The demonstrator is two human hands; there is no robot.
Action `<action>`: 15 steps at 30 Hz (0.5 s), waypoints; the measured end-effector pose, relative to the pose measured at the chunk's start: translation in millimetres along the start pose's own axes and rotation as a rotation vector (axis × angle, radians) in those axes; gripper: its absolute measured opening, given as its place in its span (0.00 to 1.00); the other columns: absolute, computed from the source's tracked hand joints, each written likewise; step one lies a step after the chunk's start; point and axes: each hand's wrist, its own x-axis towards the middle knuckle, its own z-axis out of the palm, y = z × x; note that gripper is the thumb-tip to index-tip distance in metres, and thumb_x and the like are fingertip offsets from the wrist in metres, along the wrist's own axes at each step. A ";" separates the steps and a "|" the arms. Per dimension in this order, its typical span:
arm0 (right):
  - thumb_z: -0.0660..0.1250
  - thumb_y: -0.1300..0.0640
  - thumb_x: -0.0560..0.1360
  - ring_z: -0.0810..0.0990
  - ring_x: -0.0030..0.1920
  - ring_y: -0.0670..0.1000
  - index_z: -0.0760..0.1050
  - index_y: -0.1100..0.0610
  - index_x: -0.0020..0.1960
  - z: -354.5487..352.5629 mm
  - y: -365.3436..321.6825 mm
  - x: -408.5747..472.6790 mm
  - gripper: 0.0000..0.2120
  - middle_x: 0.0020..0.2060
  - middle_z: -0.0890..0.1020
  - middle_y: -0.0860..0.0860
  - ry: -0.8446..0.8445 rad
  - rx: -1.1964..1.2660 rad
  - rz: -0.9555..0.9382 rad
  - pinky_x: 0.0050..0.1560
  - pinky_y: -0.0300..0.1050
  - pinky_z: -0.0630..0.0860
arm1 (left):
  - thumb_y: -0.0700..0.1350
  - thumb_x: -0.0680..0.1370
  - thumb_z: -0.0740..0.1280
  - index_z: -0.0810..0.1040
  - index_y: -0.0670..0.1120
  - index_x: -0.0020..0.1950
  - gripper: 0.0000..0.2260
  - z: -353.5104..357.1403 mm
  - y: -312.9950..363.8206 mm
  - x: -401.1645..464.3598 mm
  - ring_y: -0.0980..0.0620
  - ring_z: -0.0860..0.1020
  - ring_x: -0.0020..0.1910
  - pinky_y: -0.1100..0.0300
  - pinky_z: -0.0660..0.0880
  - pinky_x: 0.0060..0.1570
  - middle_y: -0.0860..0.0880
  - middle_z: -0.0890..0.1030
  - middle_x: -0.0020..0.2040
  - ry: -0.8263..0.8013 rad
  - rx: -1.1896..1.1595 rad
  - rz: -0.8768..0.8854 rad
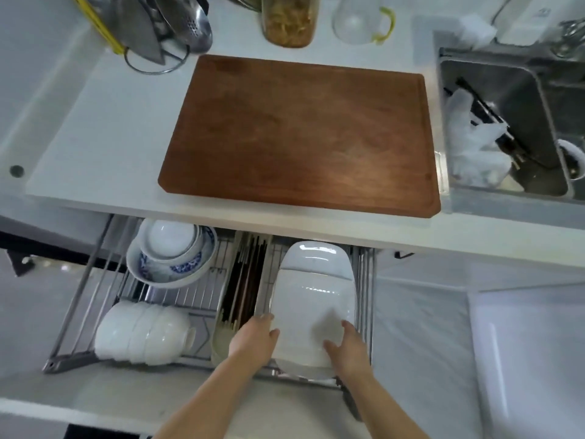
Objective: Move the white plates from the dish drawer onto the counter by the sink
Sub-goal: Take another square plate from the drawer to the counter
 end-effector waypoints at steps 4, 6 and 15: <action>0.64 0.58 0.76 0.67 0.70 0.58 0.53 0.62 0.75 8.5 6.0 28.5 0.32 0.72 0.64 0.59 0.057 -0.021 0.070 0.69 0.48 0.64 | 0.47 0.81 0.57 0.66 0.47 0.71 0.18 7.5 -0.4 30.4 0.45 0.76 0.59 0.49 0.77 0.56 0.45 0.74 0.63 0.034 0.042 -0.036; 0.64 0.58 0.76 0.65 0.71 0.59 0.51 0.63 0.75 11.8 8.9 39.5 0.34 0.72 0.63 0.61 0.068 0.002 0.103 0.70 0.49 0.64 | 0.45 0.81 0.56 0.62 0.46 0.73 0.19 12.4 -0.3 41.1 0.45 0.75 0.61 0.50 0.76 0.57 0.44 0.73 0.65 0.035 0.052 -0.063; 0.63 0.65 0.74 0.67 0.67 0.63 0.52 0.67 0.74 19.2 12.1 67.6 0.33 0.67 0.66 0.65 0.078 0.023 0.167 0.65 0.50 0.67 | 0.40 0.82 0.54 0.53 0.43 0.76 0.23 24.4 2.1 68.5 0.45 0.78 0.60 0.52 0.78 0.56 0.41 0.72 0.69 -0.067 0.051 -0.172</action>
